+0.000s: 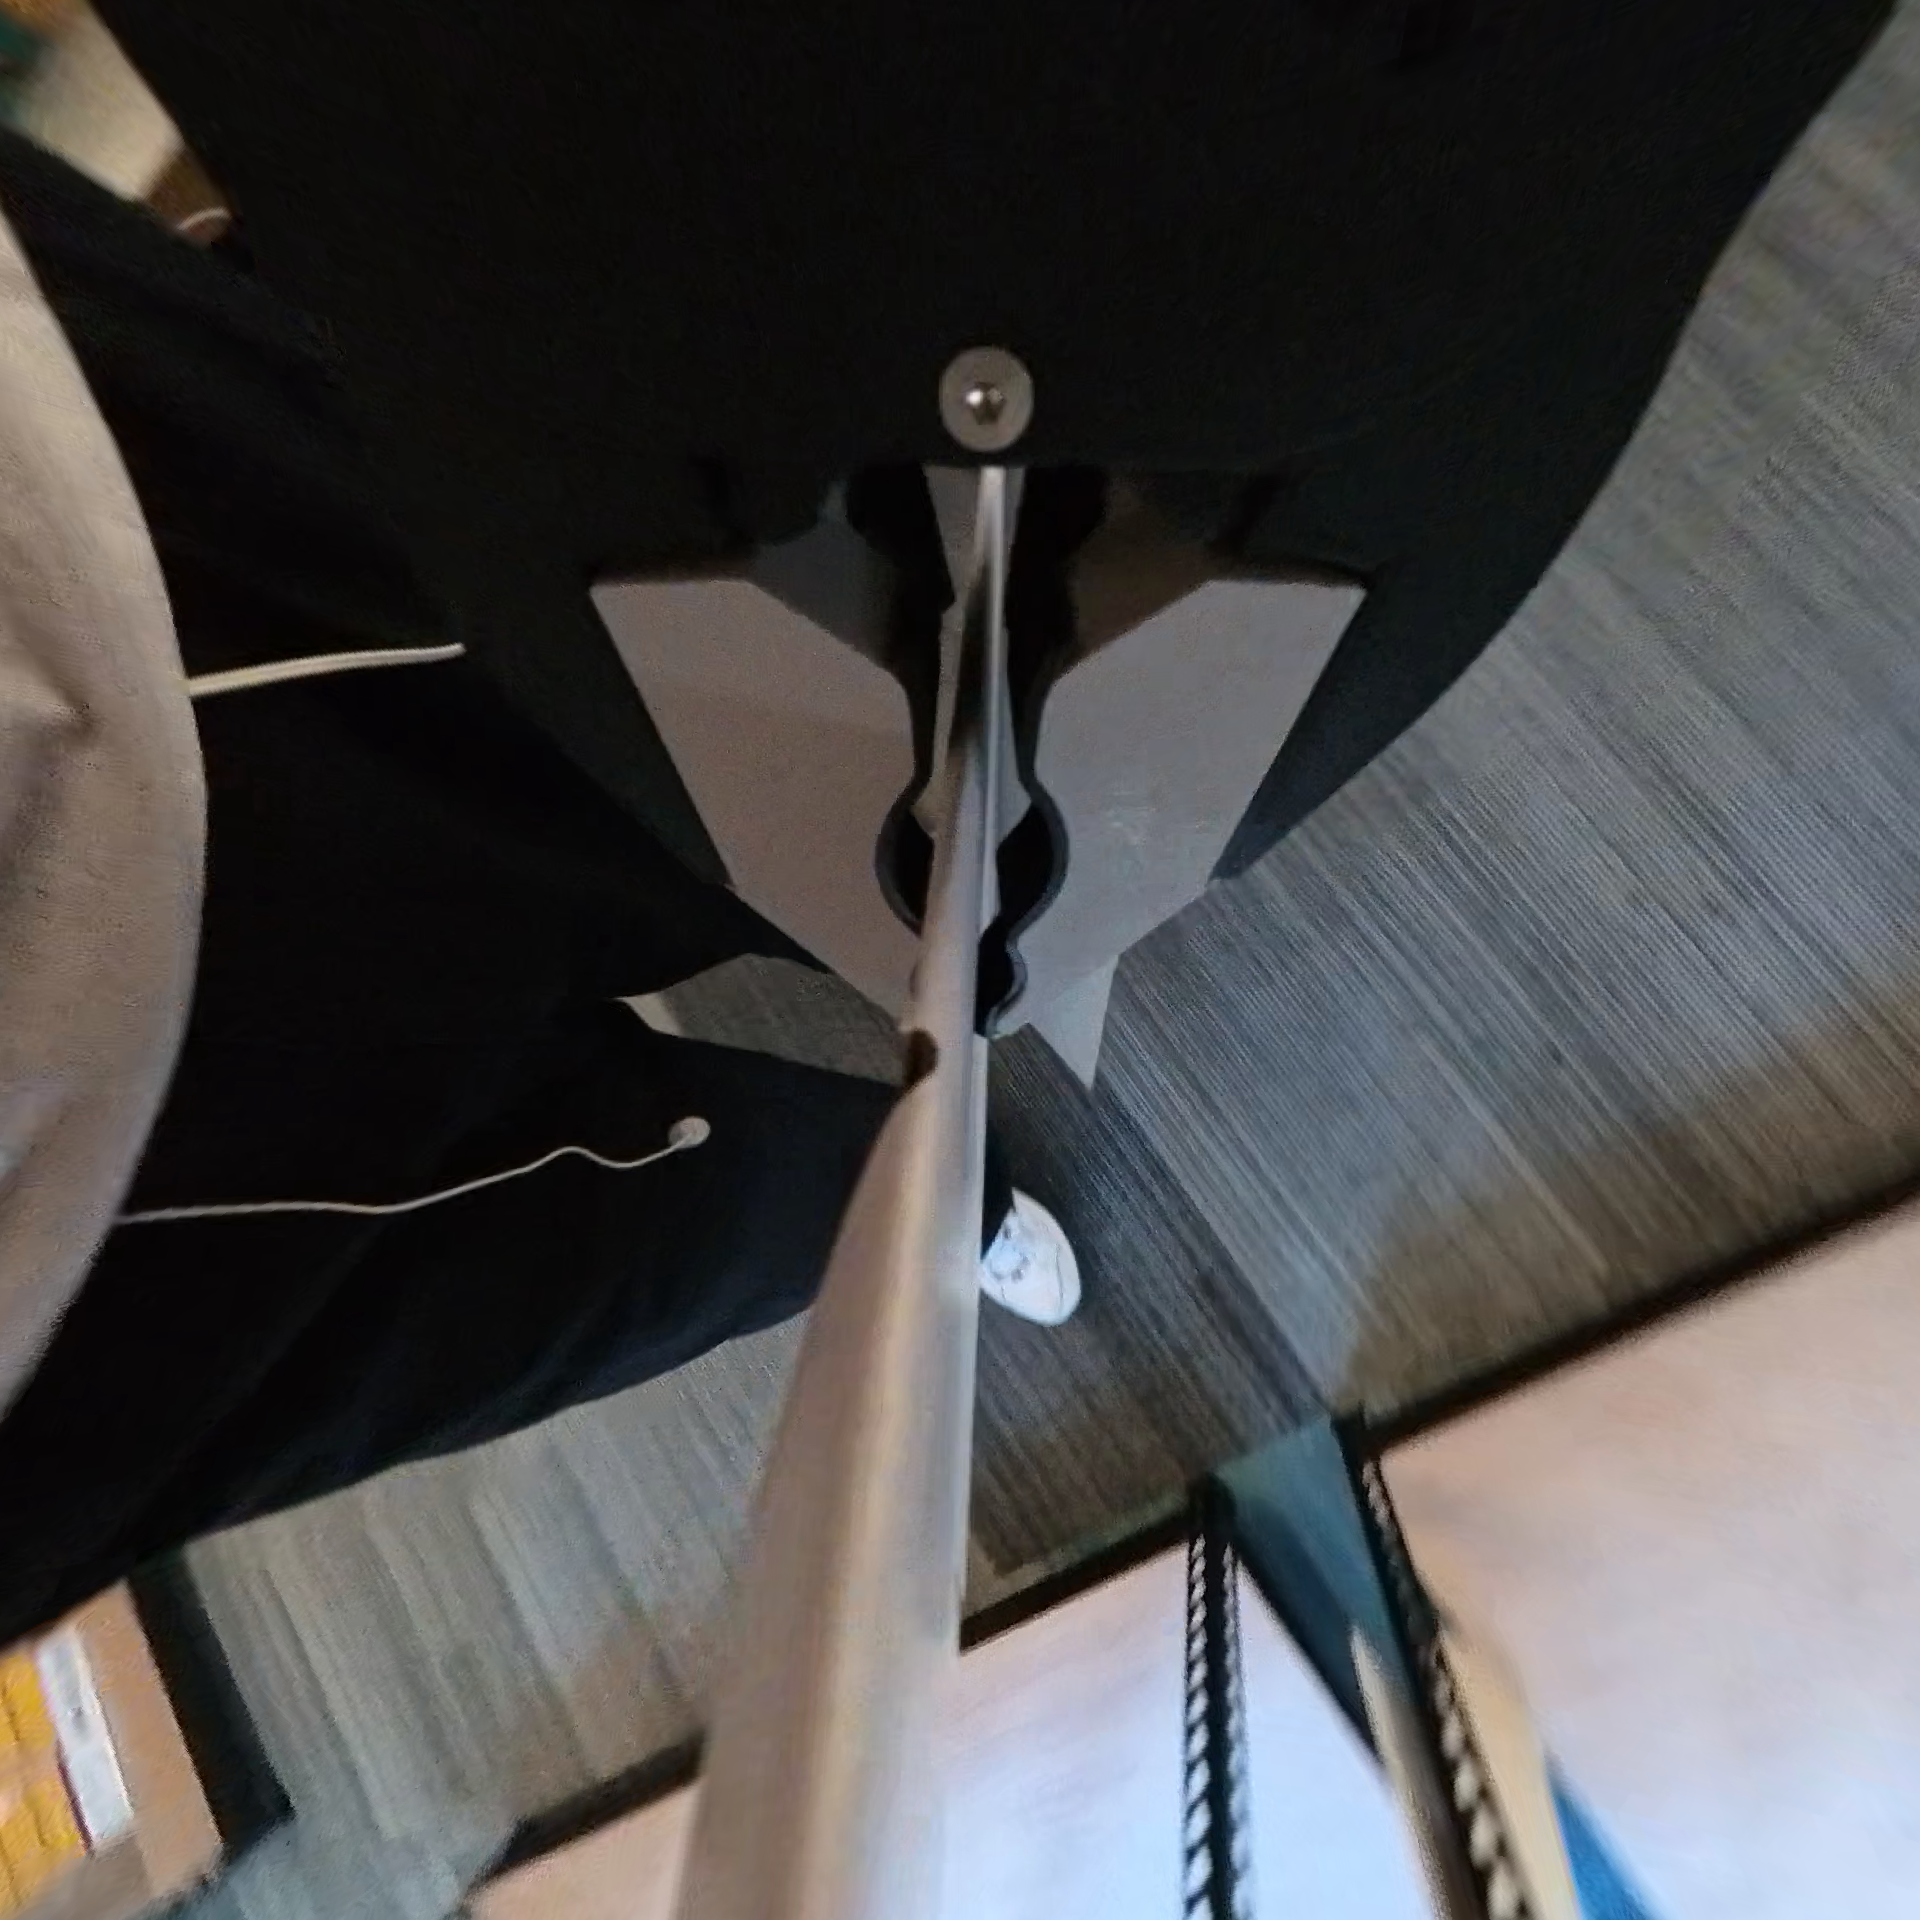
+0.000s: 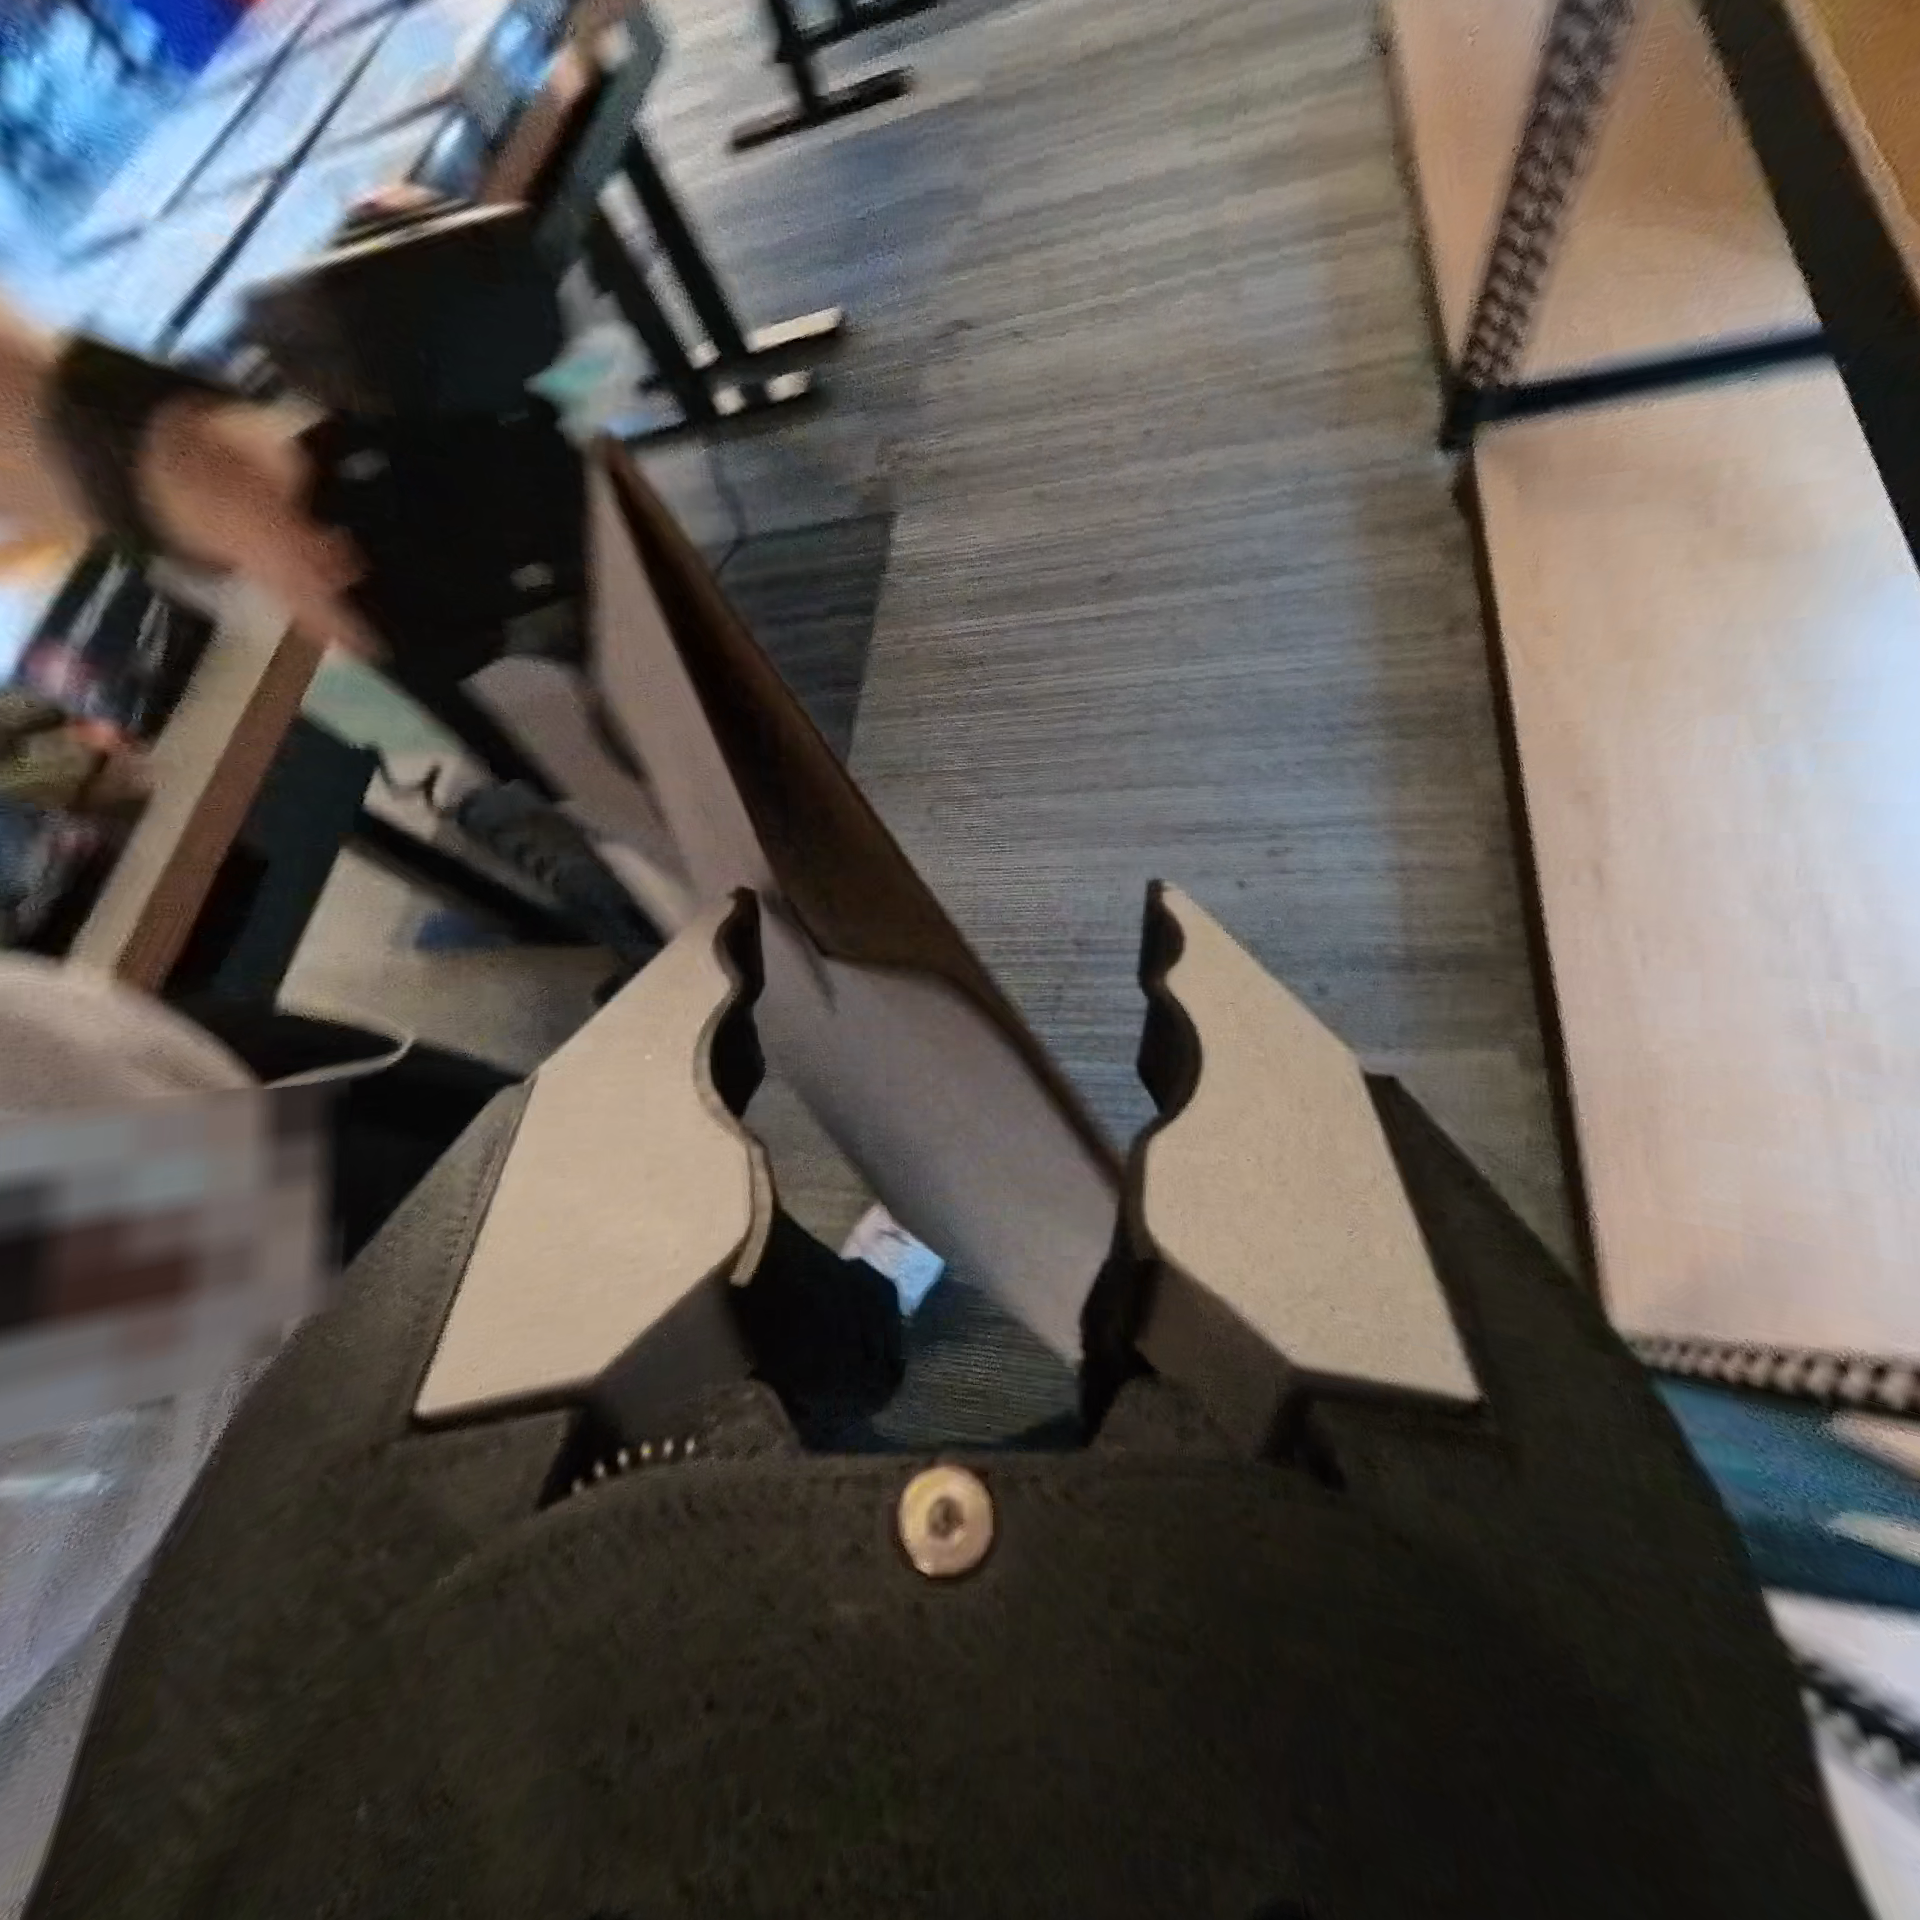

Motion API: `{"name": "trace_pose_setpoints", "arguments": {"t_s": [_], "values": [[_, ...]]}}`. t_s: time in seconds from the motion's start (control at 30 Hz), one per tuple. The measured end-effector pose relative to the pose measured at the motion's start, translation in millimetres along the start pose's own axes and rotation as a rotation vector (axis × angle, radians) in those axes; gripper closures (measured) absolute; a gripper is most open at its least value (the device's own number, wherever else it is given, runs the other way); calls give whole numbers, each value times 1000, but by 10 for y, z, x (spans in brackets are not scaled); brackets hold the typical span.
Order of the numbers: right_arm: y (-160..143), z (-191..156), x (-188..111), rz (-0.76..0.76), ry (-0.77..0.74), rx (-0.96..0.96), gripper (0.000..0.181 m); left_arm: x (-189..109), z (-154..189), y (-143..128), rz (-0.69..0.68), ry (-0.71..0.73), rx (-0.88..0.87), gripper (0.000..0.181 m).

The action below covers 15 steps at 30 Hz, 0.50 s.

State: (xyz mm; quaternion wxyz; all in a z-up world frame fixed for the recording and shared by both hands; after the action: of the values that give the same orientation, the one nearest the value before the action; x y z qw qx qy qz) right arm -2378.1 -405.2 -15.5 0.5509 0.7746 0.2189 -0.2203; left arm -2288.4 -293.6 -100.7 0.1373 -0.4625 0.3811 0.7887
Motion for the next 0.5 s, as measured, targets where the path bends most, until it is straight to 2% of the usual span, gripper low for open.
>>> {"name": "trace_pose_setpoints", "arguments": {"t_s": [0.03, 0.07, 0.13, 0.17, 0.2, 0.3, 0.4, 0.5], "values": [[-124, 277, 0, 28, -31, 115, 111, 63, -27, -122, -7, 7, -105, 180], [-274, 634, -27, 70, -102, 250, 121, 123, -54, -259, -11, 14, -215, 180], [-848, 1552, -200, 75, -421, 554, 153, 242, -79, -571, -27, 41, -417, 180], [-1222, 1956, -323, 31, -598, 687, 157, 305, -66, -727, -38, 60, -508, 180], [-1533, 2260, -386, -30, -701, 751, 164, 371, -39, -871, -50, 85, -596, 180], [-2122, 3064, -387, -236, -908, 707, 178, 566, 106, -1194, -98, 182, -799, 179], [-2601, 3816, -390, -382, -1094, 742, 179, 783, 269, -1336, -137, 266, -931, 179], [-2887, 4307, -219, -368, -1068, 885, 172, 1005, 423, -1325, -157, 299, -1010, 179]]}}
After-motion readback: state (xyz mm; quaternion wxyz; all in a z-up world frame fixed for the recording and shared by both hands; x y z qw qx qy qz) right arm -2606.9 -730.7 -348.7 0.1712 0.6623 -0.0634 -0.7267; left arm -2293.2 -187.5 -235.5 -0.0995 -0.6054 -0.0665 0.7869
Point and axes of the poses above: each gripper's, where its closed fingertips meet, x out along the fingers, y out of its top, z = x × y across the jaws, the point moved 2 cm from there along -x, back along the fingers, and after that the axes turned 4 degrees about -z, right-handed, at the moved point
